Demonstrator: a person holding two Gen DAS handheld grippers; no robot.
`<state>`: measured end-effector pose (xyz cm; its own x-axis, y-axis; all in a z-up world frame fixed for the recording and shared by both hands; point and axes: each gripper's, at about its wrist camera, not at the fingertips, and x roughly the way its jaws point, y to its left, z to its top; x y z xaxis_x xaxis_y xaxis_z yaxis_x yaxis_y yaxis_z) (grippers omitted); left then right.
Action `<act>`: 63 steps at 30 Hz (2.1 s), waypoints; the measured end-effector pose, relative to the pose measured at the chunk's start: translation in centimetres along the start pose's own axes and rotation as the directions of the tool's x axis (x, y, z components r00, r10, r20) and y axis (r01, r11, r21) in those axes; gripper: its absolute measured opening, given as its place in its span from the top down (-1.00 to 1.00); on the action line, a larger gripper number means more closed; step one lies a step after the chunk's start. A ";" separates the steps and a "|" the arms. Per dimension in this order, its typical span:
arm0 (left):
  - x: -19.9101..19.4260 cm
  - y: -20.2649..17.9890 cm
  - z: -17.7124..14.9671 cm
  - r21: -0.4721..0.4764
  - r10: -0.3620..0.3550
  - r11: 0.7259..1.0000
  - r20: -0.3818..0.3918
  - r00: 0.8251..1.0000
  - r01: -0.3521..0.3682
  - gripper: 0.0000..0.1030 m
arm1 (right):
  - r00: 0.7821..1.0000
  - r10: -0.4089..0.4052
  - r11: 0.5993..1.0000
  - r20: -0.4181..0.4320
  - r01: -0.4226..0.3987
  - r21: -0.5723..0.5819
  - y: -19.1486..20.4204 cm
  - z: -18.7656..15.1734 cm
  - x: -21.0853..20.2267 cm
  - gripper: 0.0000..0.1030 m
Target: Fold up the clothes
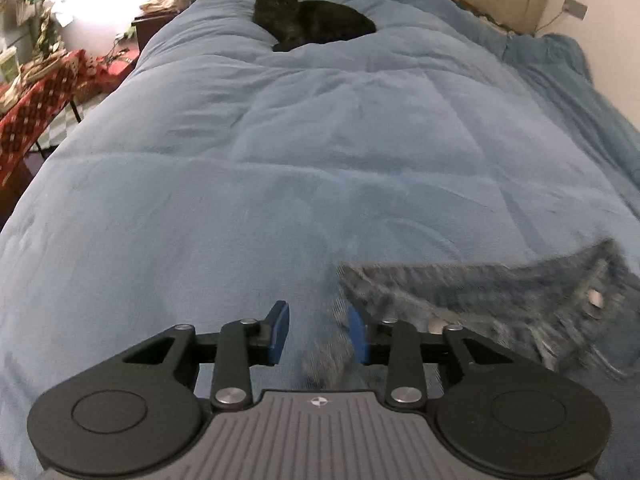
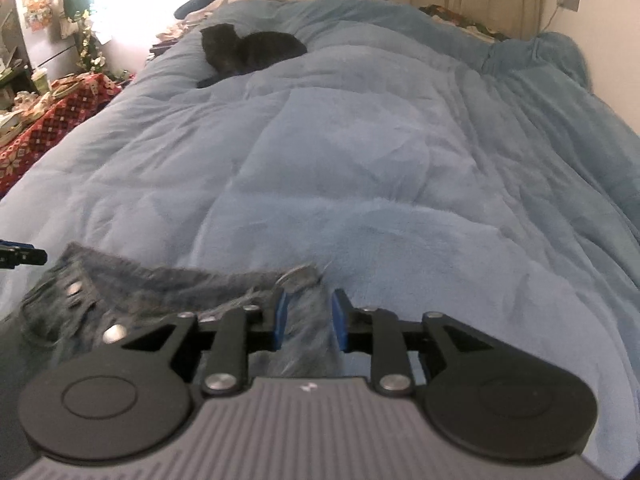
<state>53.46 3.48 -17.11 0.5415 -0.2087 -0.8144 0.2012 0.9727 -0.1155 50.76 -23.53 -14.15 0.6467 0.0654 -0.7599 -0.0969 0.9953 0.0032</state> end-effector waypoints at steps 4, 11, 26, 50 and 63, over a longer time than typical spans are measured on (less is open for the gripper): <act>-4.2 -1.7 -4.2 -0.011 -0.068 0.998 -0.040 0.997 0.068 0.63 | 0.997 0.069 0.998 -0.026 -0.069 0.007 3.7 -4.0 -4.9 0.48; -9.1 -6.5 -14.1 0.066 -0.193 0.976 -0.182 0.964 0.208 0.98 | 0.970 0.182 0.983 -0.160 -0.183 0.003 10.8 -13.3 -9.9 0.83; -10.8 -9.5 -23.1 0.197 -0.136 0.963 -0.241 0.961 0.186 0.99 | 0.966 0.157 0.986 -0.206 -0.165 -0.020 14.7 -24.4 -12.1 0.82; -13.0 -2.9 -22.3 0.021 -0.107 0.993 -0.262 0.959 0.116 0.97 | 0.872 0.428 0.894 -0.240 -0.447 -0.028 21.8 -20.0 -10.6 0.78; -11.8 -0.3 -21.9 -0.044 -0.106 0.994 -0.255 0.961 0.098 0.96 | 0.916 0.301 0.874 -0.266 -0.376 -0.308 27.2 -20.8 -9.2 0.72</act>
<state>29.10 7.83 -19.95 0.2906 -0.2779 -0.9156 0.2169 0.9511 -0.2199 26.47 1.46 -20.57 0.3615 0.3401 -0.8681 -0.5611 0.8230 0.0887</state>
